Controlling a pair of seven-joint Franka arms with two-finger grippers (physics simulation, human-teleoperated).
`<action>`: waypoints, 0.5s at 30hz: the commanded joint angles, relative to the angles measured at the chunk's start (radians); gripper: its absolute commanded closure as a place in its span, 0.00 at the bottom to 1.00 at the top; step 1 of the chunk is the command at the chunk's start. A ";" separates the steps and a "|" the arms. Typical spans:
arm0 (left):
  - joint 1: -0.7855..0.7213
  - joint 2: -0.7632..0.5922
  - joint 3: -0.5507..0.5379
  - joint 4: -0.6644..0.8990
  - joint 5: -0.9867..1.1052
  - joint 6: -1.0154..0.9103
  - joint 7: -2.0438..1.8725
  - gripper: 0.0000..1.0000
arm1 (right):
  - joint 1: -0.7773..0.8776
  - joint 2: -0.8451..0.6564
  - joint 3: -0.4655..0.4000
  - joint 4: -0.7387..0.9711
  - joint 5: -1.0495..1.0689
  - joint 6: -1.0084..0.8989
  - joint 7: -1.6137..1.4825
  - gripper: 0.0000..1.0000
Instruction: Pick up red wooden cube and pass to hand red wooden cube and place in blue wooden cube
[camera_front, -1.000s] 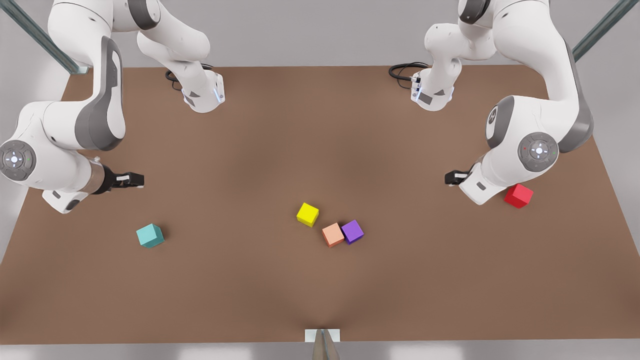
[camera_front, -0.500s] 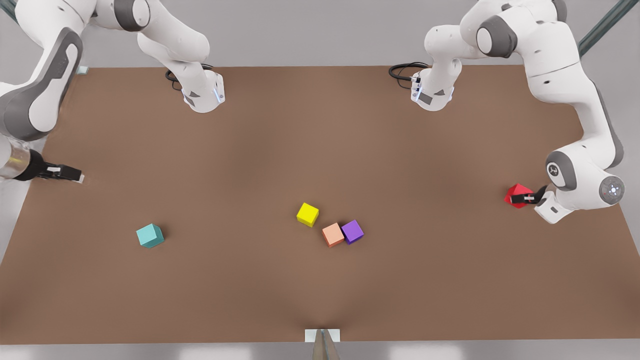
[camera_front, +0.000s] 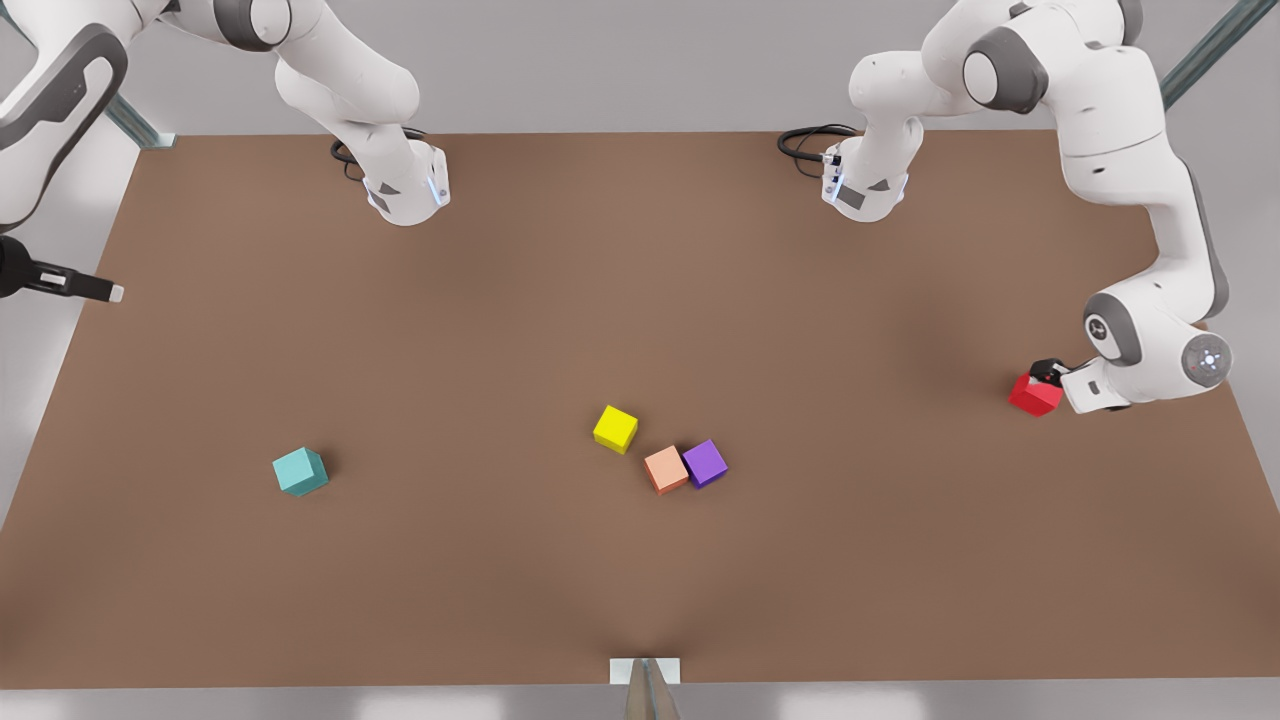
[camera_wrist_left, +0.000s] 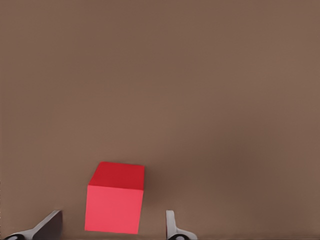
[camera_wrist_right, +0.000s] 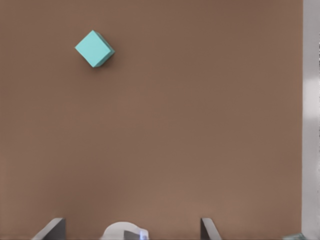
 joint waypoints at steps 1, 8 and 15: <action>0.000 0.005 0.000 -0.008 0.010 0.066 0.113 0.00 | 0.002 -0.003 0.001 0.000 -0.014 -0.013 -0.031 0.00; -0.009 0.019 -0.001 -0.035 0.009 0.109 0.093 0.00 | 0.004 0.005 0.004 -0.024 -0.034 0.018 -0.031 0.00; -0.009 0.028 -0.001 -0.035 0.007 0.126 0.073 0.00 | 0.156 0.017 0.011 -0.015 -0.087 -0.059 0.067 0.00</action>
